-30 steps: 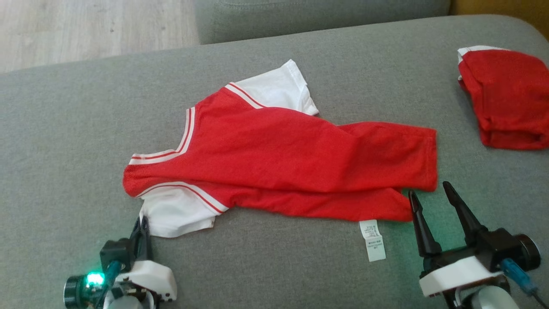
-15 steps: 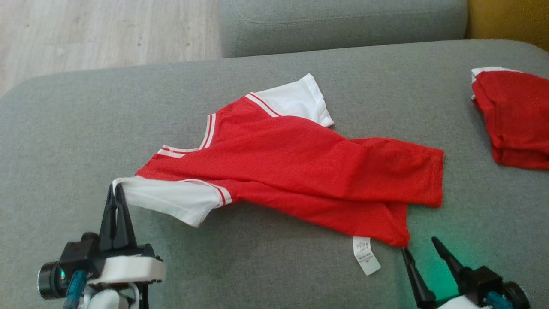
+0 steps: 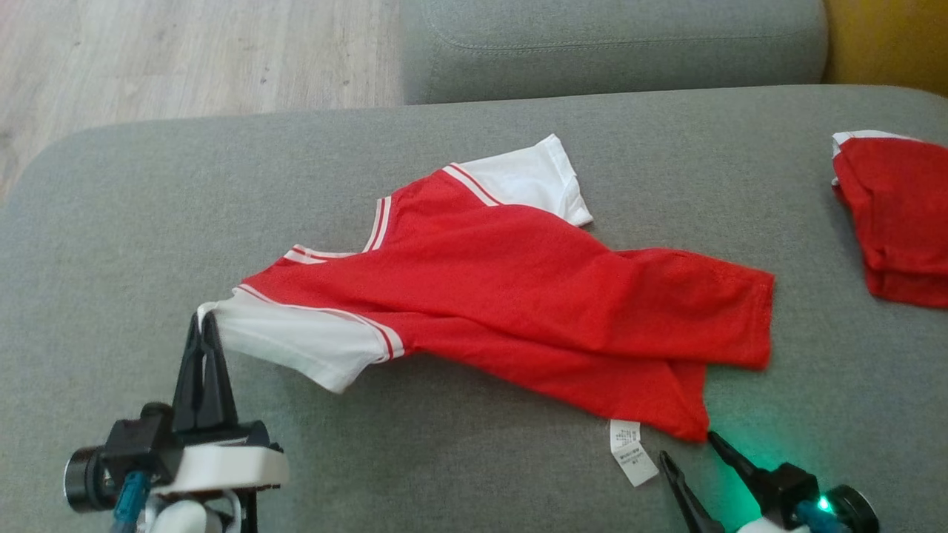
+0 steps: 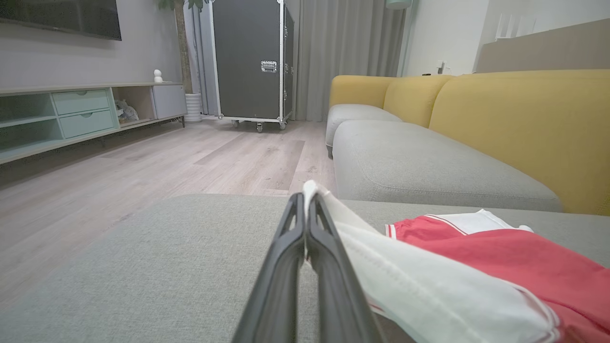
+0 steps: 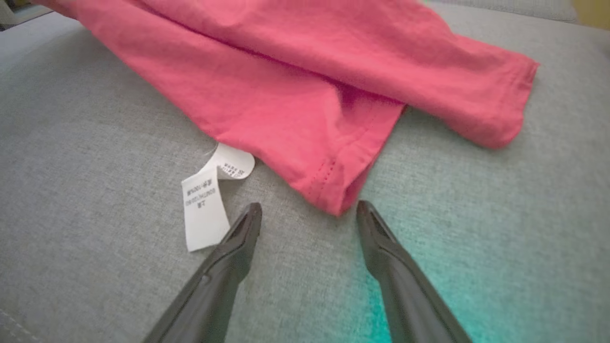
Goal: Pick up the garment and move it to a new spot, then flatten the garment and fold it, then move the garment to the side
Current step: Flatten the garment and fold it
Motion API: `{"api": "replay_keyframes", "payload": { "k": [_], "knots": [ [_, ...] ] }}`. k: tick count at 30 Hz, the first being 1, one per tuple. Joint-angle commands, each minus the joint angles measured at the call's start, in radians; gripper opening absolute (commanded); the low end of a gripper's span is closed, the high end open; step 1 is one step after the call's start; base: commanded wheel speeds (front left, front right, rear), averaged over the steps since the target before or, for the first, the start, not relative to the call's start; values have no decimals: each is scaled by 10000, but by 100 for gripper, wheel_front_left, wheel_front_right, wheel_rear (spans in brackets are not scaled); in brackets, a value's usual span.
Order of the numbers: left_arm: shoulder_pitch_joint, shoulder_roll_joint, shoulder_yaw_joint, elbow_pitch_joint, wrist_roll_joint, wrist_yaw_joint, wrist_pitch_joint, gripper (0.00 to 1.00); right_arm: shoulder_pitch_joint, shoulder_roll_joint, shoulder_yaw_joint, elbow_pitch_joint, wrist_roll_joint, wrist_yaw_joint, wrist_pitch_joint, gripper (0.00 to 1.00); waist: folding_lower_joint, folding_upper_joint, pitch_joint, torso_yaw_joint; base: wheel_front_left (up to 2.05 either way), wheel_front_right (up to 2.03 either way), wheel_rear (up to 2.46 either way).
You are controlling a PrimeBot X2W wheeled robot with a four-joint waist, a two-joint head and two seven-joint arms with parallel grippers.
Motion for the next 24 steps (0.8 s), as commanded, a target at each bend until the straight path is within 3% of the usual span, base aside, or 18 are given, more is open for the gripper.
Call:
{"api": "replay_keyframes", "payload": {
  "k": [1,4,5,6,7,8,9,10,17,24],
  "knots": [
    [-280,106,305,-358,78,-22,-64,0,-352,-179,207,-135,-24,-7,-67,100,0,0,9,30,0,0,0],
    [-356,123,253,-339,100,-47,-64,0,-476,-125,207,-14,-111,-7,-67,100,0,0,57,102,0,0,0],
    [-386,124,234,-333,104,-52,-64,0,-507,-112,218,21,-131,-7,-67,90,0,0,72,124,0,0,0],
    [-416,128,218,-323,105,-60,-64,0,-533,-105,232,53,-145,-7,-67,76,0,0,86,143,0,0,0],
    [-448,134,206,-308,102,-67,-64,0,-552,-103,246,120,-152,-7,-67,49,0,0,101,160,0,0,0],
    [-481,141,200,-291,96,-74,-64,0,-575,-100,264,191,-157,-7,-67,29,0,0,115,175,0,0,0],
    [-513,144,194,-276,90,-78,-64,0,-602,-98,269,235,-162,-7,-67,19,0,0,128,190,0,0,0],
    [-543,145,191,-265,83,-82,-64,0,-621,-98,268,269,-168,-7,-67,0,0,0,138,200,0,0,0],
    [-590,178,270,-281,-49,-139,-65,0,-623,-229,460,71,-84,-7,-67,0,0,0,9,150,0,0,0],
    [-754,213,620,-1160,-1014,-785,51,0,-391,-1071,49,-2629,777,-7,-67,0,0,0,-646,15,0,0,0]
  ]
}}
